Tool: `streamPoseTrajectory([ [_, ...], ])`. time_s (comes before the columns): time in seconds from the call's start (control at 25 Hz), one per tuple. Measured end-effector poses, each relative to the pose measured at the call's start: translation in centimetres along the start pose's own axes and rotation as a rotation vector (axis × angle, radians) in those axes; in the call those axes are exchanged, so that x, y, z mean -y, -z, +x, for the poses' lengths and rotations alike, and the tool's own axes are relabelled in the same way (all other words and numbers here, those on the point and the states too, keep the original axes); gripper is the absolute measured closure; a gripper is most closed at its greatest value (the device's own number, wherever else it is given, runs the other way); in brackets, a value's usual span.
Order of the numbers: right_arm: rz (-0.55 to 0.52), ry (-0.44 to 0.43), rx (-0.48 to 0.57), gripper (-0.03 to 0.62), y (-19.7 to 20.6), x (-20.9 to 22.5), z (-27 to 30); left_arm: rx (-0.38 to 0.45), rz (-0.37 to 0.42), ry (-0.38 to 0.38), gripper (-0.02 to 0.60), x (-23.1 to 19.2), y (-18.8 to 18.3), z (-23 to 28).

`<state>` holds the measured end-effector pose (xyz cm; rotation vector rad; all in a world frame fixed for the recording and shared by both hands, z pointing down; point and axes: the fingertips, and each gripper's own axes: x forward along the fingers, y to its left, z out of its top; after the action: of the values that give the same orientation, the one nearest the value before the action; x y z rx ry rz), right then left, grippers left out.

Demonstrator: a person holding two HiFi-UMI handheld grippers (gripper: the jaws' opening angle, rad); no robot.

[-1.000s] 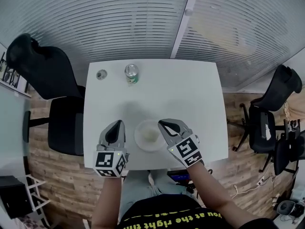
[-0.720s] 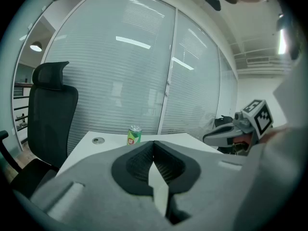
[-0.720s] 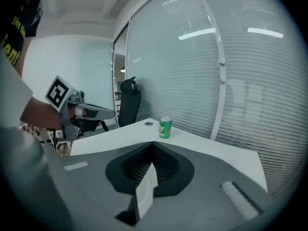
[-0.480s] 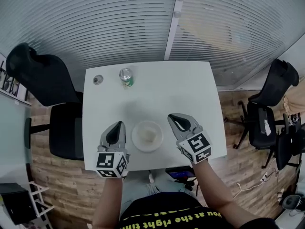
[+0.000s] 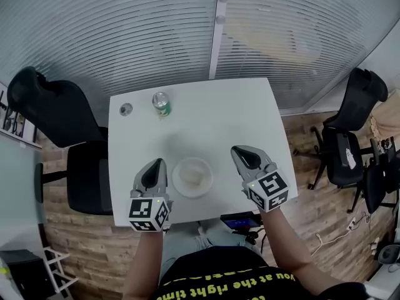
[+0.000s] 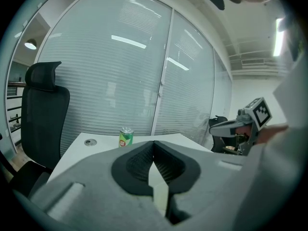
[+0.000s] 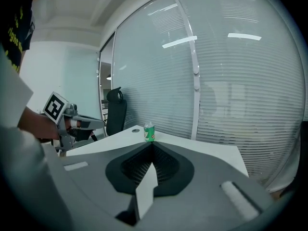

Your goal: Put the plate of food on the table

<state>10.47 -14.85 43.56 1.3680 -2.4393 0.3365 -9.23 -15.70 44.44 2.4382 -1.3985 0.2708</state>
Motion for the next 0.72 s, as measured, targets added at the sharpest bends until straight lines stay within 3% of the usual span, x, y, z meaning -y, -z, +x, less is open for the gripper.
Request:
streamPoseTrajectory([
  [0.72, 0.042, 0.072, 0.072, 0.588, -1.0, 0.6, -4.2, 0.006, 0.006, 0.031, 0.581, 0.6, -0.2, -1.3],
])
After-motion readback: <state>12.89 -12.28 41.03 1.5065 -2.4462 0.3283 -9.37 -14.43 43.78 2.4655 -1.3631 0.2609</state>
